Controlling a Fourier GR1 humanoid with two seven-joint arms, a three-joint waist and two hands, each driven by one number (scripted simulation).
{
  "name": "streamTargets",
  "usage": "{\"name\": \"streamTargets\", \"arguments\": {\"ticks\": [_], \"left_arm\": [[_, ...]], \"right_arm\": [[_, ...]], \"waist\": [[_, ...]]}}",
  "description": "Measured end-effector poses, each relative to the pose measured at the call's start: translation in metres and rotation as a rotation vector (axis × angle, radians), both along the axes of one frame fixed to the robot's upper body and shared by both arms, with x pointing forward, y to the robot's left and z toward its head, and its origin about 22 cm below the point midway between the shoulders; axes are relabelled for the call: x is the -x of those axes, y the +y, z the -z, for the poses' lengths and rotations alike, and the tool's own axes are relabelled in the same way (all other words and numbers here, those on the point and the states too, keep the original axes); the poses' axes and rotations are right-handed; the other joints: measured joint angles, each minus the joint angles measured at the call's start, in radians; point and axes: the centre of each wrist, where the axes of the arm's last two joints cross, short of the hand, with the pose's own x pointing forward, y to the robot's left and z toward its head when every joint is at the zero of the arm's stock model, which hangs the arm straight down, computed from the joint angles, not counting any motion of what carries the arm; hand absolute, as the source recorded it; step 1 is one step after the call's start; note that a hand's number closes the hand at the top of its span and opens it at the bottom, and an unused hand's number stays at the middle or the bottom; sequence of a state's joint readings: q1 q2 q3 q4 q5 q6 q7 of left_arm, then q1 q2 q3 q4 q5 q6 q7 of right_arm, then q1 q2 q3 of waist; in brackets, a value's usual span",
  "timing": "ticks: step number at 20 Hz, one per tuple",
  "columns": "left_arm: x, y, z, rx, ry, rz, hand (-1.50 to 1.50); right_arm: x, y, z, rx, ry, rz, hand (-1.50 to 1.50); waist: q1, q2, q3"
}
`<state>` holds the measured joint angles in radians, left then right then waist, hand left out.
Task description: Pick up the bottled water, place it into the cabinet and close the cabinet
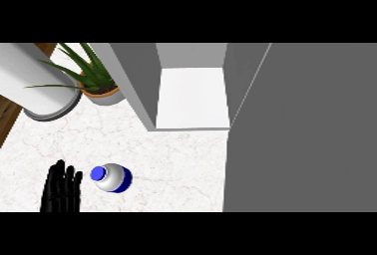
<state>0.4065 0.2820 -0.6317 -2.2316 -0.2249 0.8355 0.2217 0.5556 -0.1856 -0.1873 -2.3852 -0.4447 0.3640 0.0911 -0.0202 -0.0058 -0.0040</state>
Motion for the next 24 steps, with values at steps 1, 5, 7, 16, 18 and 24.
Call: {"name": "streamTargets", "arguments": {"ticks": [1,5,7,16,18,24], "left_arm": [[-0.004,0.004,0.005,-0.005,0.002,-0.002,-1.5],[-0.018,0.012,0.023,0.001,0.016,0.001,-1.5],[-0.023,0.019,0.033,0.002,0.022,-0.008,-1.5],[-0.046,0.055,0.087,0.009,0.082,-0.049,-1.5],[-0.047,0.061,0.1,0.015,0.098,-0.051,-1.5],[-0.051,0.07,0.139,0.041,0.132,-0.06,-1.5]], "right_arm": [[0.0,0.0,0.0,-0.003,-0.003,-0.001,-1.5],[0.003,-0.002,0.002,-0.007,0.0,-0.013,-1.5],[0.005,-0.004,0.002,-0.002,0.008,-0.017,-1.5],[0.012,-0.013,0.003,0.004,-0.008,-0.017,-1.5],[0.013,-0.015,0.002,0.009,-0.007,-0.017,-1.5],[0.02,-0.018,0.005,-0.002,-0.006,-0.034,-1.5]], "waist": [[0.0,0.0,0.0],[-0.001,0.001,0.0],[-0.001,0.001,0.0],[0.001,0.002,0.001],[0.0,0.003,0.001],[-0.003,0.003,0.001]]}}
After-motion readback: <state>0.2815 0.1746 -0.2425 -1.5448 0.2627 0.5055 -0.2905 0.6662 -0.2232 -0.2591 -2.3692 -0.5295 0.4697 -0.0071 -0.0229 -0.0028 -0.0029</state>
